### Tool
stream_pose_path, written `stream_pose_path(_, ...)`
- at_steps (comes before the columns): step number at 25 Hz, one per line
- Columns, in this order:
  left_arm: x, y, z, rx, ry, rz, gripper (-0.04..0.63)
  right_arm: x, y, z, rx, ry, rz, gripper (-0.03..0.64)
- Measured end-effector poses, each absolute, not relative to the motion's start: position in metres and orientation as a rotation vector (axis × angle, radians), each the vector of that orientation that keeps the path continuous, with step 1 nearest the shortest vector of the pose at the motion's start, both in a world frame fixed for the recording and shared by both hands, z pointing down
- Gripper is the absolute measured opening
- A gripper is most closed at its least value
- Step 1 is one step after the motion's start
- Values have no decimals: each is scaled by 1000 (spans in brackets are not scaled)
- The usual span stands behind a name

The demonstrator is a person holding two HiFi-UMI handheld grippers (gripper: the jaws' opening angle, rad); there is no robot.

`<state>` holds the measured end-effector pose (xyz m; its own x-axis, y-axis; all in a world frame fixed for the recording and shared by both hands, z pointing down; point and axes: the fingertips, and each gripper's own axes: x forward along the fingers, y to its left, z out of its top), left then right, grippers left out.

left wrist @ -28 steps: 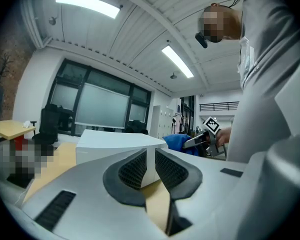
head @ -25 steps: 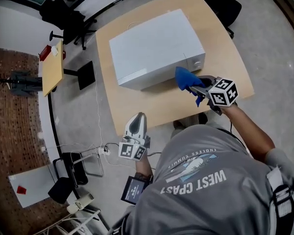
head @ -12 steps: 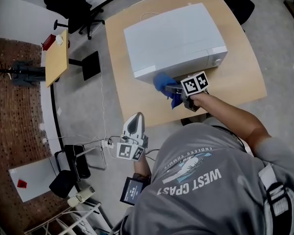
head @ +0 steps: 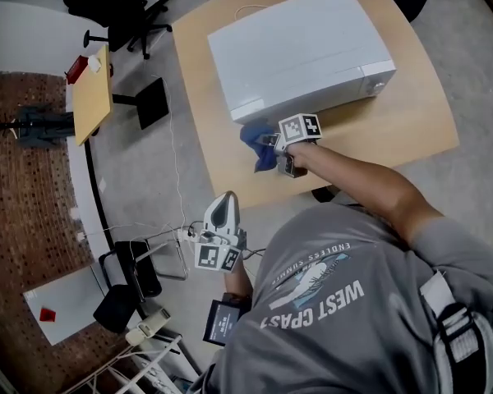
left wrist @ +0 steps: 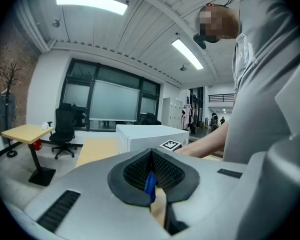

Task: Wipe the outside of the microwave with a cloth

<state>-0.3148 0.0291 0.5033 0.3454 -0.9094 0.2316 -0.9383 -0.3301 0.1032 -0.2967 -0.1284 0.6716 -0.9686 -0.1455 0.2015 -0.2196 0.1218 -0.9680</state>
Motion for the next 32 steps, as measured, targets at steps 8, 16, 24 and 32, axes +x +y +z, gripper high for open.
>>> stream_pose_path(8, -298, 3, 506, 2460, -1580, 187, 23, -202, -168, 649, 515, -2415, 1959, 94)
stream_pose_path(16, -266, -28, 499, 2538, -1479, 169, 23, -76, -202, 626, 788, -2466, 1987, 94)
stream_pose_path(24, -206, -68, 487, 2594, -1406, 152, 23, 44, -230, 620, 1017, -2437, 2031, 92)
stream_pose_path(32, -188, -88, 480, 2595, -1414, 133, 23, 54, -229, 609, 906, -2425, 2067, 94)
